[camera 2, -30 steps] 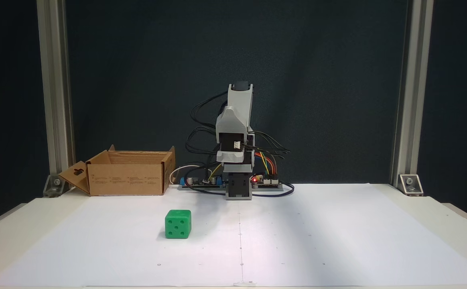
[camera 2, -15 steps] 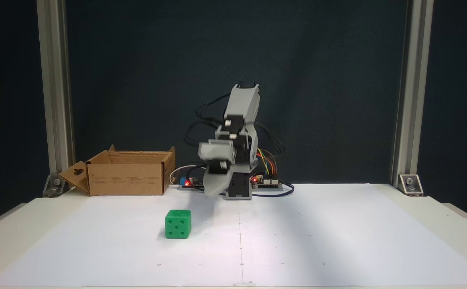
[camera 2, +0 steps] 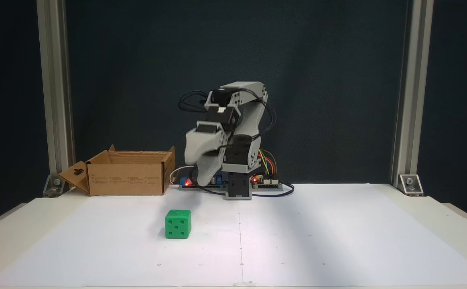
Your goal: Grasp a green dice and put it in the bin.
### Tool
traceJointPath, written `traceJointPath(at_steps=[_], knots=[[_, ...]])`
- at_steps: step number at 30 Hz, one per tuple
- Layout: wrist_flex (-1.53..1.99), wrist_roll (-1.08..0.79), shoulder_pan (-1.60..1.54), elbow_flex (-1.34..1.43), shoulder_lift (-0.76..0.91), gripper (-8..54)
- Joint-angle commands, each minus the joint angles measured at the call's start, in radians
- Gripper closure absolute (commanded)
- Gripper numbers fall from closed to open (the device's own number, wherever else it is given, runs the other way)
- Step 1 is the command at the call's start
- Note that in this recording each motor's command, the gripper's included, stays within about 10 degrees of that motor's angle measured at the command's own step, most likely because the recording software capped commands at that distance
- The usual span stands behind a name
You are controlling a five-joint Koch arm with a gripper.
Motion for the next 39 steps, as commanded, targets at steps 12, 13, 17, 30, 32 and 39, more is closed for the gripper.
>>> traceJointPath(at_steps=[12, 13, 17, 30, 32, 39], knots=[[0.66, -0.486, 0.229, -0.341, -0.098, 1.1], [0.669, -0.489, 0.229, -0.354, -0.098, 1.1], [0.715, -0.499, 0.229, -0.442, -0.135, 1.0], [0.712, -0.495, 0.224, -0.644, -0.293, 1.2], [0.699, -0.492, 0.213, -0.669, -0.313, 1.3], [0.644, -0.347, 0.135, -0.73, -0.402, 1.5]])
